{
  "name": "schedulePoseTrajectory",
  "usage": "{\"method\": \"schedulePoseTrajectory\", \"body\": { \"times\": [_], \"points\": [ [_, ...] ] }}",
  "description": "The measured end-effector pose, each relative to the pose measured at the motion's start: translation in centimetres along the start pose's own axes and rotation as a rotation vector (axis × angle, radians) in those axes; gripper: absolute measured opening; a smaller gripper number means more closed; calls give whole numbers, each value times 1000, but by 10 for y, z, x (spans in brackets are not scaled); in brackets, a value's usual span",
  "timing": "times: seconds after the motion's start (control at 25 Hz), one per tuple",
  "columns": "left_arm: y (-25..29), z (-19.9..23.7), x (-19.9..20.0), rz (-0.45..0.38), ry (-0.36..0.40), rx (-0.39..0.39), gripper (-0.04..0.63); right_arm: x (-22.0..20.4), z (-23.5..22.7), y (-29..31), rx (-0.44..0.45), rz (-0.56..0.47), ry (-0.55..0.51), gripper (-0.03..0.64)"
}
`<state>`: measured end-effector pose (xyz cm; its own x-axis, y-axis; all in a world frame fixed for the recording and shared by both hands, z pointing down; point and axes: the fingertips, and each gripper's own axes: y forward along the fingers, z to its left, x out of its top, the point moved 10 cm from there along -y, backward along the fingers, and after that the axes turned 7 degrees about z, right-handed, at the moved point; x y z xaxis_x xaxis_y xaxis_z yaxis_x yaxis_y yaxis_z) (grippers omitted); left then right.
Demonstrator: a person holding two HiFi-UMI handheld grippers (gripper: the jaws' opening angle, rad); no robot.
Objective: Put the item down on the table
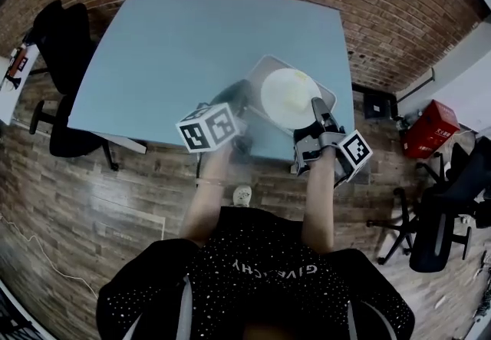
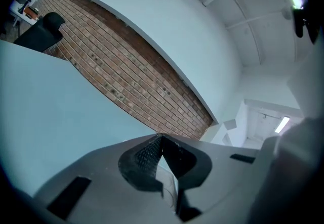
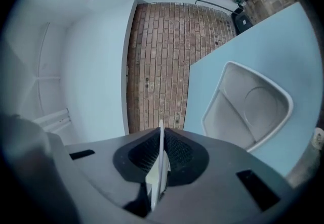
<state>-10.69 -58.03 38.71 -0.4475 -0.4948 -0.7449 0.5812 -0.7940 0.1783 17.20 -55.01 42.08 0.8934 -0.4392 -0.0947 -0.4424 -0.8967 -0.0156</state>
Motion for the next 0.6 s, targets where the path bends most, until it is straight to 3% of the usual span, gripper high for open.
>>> {"method": "schedulePoseTrajectory", "body": {
  "times": [0.32, 0.6],
  "points": [
    [59, 36, 28, 41, -4, -4, 11, 23, -12, 68, -30, 8, -8, 26],
    [85, 68, 7, 81, -70, 73, 11, 29, -56, 95, -182, 53, -34, 26]
  ]
}}
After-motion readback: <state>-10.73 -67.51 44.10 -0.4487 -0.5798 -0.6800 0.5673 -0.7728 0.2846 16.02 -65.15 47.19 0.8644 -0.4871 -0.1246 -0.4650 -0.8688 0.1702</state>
